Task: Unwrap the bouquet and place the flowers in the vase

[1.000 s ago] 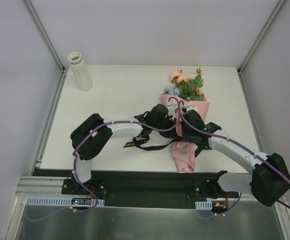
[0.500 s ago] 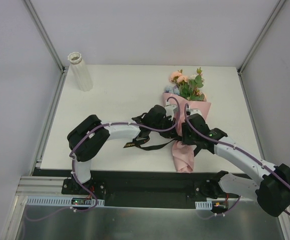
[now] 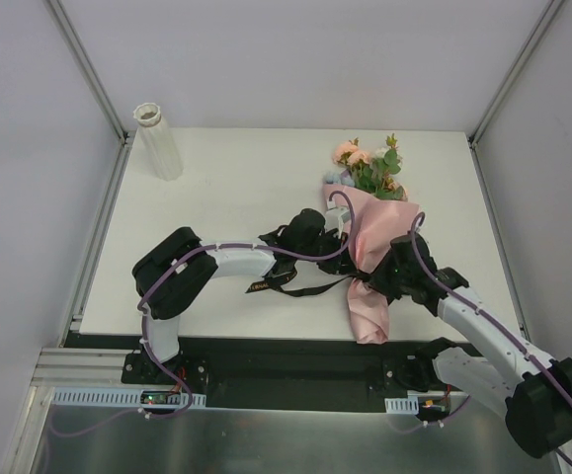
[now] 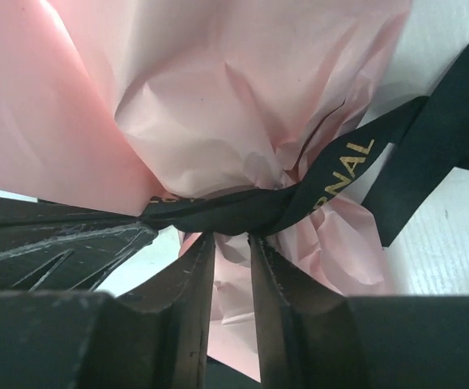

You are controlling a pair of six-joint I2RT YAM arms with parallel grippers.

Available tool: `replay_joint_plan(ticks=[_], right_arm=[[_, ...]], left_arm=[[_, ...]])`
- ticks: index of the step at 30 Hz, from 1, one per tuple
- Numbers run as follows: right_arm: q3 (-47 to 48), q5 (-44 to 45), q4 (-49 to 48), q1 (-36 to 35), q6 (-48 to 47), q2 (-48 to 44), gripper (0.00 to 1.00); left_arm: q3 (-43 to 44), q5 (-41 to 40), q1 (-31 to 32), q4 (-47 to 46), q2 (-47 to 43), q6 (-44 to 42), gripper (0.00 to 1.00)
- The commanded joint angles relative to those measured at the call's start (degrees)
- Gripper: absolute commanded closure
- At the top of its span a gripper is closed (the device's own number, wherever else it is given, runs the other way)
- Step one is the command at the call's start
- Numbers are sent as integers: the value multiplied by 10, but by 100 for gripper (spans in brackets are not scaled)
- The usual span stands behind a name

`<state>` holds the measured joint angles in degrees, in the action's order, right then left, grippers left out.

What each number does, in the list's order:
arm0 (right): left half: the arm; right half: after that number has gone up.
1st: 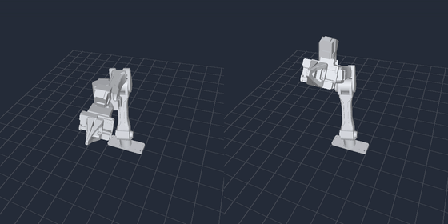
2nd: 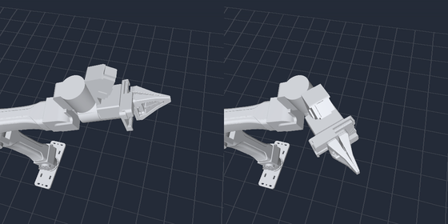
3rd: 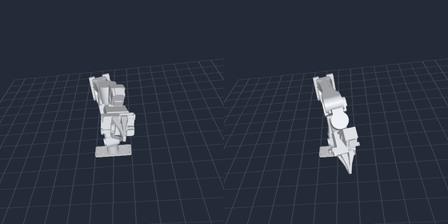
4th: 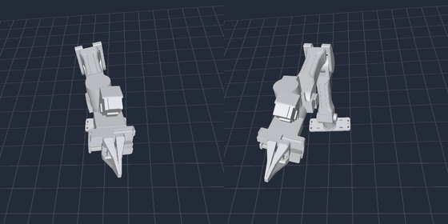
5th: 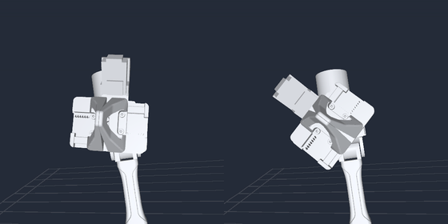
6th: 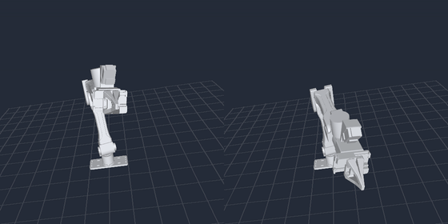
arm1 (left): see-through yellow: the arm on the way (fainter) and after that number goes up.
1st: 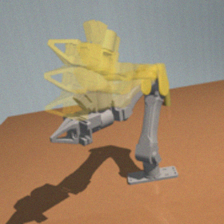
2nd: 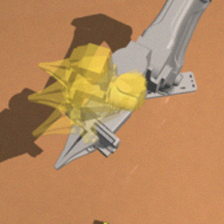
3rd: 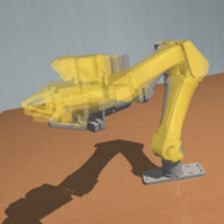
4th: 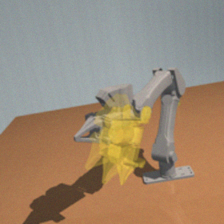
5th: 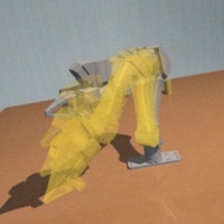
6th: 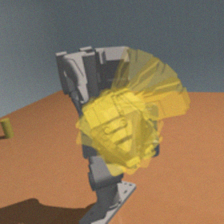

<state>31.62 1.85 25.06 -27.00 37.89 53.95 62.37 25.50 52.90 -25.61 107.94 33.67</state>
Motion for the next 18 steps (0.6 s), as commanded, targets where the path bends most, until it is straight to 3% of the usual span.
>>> replay_joint_plan(ticks=[1, 10, 13, 18], right_arm=[[-8, -22, -21, 10, 80, -25, 69], [-30, -25, -40, 27, 97, -32, 68], [-37, -31, -63, 34, 98, -31, 62], [-38, -49, -95, 49, 93, -11, 60]], left_arm=[[-4, 13, 4, -30, -23, 3, 100], [-8, 21, 4, -29, -26, -3, 100], [-12, 23, 5, -31, -27, -3, 100], [-20, 35, 5, -40, -31, -5, 100]])
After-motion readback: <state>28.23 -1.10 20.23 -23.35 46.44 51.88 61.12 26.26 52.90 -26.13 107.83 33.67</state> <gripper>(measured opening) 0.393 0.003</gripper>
